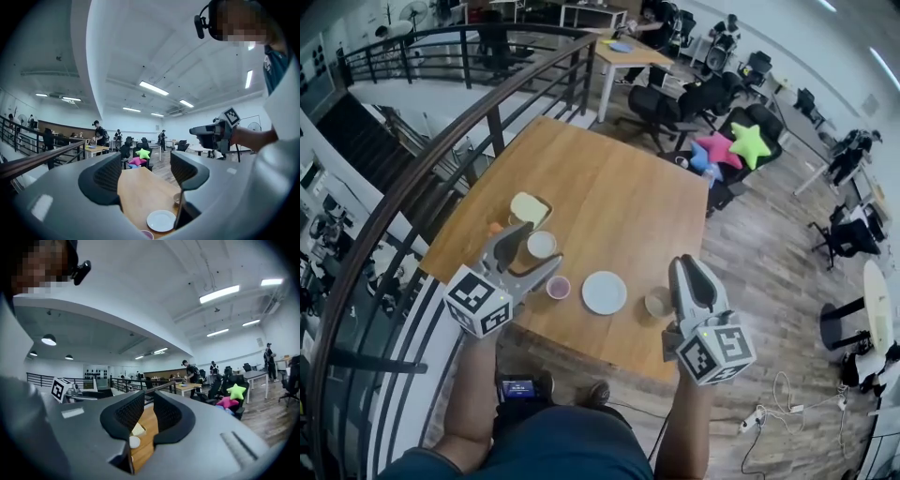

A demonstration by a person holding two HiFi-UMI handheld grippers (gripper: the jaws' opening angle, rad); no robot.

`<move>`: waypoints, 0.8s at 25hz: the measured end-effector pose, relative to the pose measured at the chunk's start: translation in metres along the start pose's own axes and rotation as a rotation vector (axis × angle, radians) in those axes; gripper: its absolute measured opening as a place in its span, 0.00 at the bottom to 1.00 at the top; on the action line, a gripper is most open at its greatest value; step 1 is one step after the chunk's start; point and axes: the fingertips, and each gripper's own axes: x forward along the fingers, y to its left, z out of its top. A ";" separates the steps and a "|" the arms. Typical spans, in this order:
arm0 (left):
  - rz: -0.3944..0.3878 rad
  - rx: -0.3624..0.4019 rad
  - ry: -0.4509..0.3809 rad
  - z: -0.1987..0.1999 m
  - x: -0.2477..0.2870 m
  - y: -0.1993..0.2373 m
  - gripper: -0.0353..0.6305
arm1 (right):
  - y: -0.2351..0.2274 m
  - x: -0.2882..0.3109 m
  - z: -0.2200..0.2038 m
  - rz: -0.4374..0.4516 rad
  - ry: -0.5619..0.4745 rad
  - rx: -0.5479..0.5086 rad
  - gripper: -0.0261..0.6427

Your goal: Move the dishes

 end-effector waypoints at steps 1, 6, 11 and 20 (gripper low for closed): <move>-0.009 0.013 -0.010 0.008 0.000 -0.003 0.52 | 0.012 -0.003 0.011 0.032 -0.027 -0.009 0.13; -0.051 0.077 -0.054 0.037 -0.006 -0.025 0.52 | 0.060 -0.020 0.039 0.145 -0.100 -0.056 0.13; -0.097 0.114 -0.070 0.049 -0.010 -0.041 0.52 | 0.073 -0.023 0.033 0.141 -0.060 -0.093 0.12; -0.115 0.115 -0.070 0.047 -0.009 -0.043 0.52 | 0.067 -0.028 0.035 0.100 -0.054 -0.102 0.12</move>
